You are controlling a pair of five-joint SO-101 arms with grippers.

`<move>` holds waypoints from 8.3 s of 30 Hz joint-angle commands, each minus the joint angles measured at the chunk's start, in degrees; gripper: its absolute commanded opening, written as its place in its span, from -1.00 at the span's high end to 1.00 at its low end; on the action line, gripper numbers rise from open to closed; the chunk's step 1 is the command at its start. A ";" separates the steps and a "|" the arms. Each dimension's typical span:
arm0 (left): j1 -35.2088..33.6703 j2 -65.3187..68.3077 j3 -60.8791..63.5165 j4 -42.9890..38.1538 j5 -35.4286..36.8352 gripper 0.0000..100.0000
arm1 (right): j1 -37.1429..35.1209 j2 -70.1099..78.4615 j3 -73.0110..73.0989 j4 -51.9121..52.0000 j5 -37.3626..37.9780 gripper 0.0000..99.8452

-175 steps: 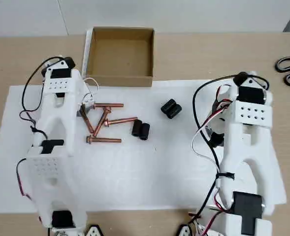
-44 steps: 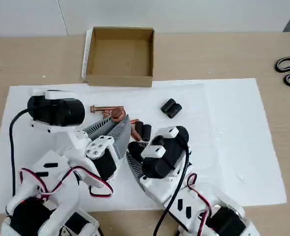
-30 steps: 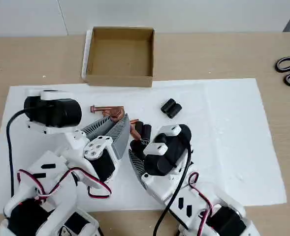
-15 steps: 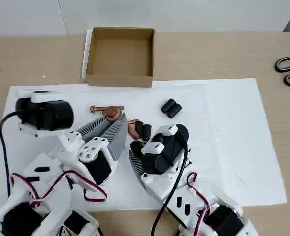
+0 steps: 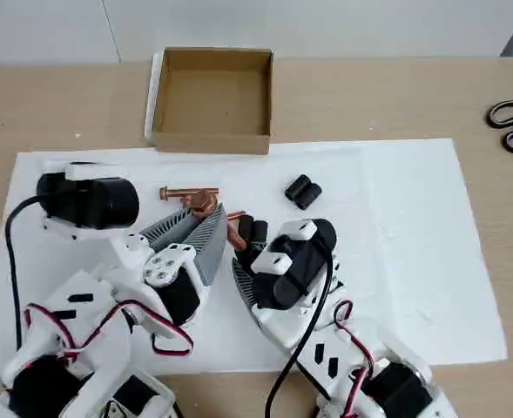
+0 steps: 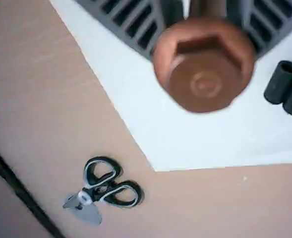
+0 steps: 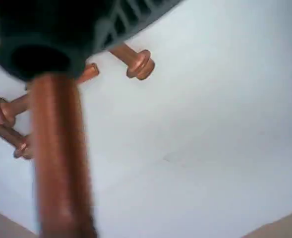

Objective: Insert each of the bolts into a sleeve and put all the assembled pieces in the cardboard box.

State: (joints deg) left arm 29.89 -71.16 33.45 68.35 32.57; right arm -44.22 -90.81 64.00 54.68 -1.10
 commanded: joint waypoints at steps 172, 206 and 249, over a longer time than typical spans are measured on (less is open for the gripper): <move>-31.21 28.04 -2.59 0.79 -5.80 0.99 | 25.27 151.96 -124.31 -27.82 -7.47 0.99; -31.21 27.87 -2.51 0.88 -5.80 0.99 | 23.96 156.62 -159.47 3.30 -3.52 0.63; -31.12 -0.44 20.09 1.58 -4.57 0.99 | 16.04 114.07 -120.26 44.97 -23.82 0.97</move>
State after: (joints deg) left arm -1.14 -70.81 53.93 70.02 27.91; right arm -28.04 28.48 -61.80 98.81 -23.16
